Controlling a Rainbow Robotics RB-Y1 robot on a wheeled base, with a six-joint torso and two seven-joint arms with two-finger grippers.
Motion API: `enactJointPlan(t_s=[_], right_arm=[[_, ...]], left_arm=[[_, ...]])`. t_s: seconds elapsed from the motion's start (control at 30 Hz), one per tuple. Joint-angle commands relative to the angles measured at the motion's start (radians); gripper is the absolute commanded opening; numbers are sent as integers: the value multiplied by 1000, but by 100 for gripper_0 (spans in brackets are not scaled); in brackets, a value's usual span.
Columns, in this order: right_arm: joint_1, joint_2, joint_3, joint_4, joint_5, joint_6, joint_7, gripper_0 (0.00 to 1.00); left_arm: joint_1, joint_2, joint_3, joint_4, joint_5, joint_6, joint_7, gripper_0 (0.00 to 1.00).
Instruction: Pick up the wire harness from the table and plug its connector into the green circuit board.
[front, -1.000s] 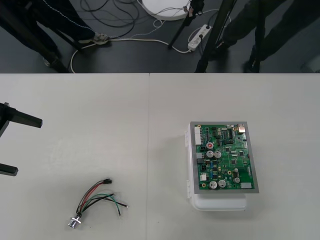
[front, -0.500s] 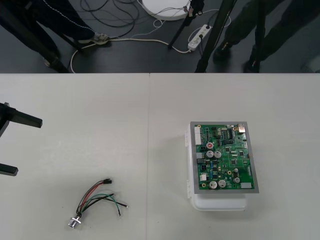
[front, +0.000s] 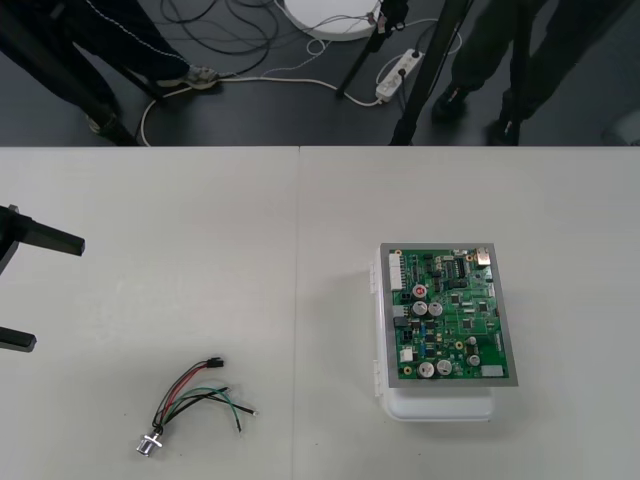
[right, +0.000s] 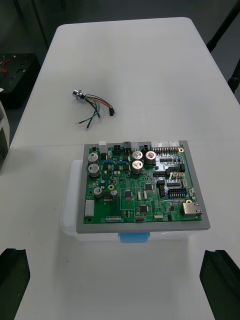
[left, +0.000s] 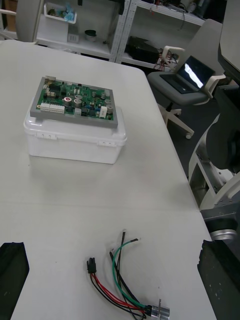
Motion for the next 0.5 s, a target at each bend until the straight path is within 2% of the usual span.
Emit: enactJointPlan(t_s=[0.03,0.5], right_arm=[[4,5,-29,-6,-2,-8,13,100],[4,5,-29,-6,-2,-8,13,100]], left_arm=[[-34,48,34,-15,-5,-44,56,100],[-34,48,34,-15,-5,-44,56,100]])
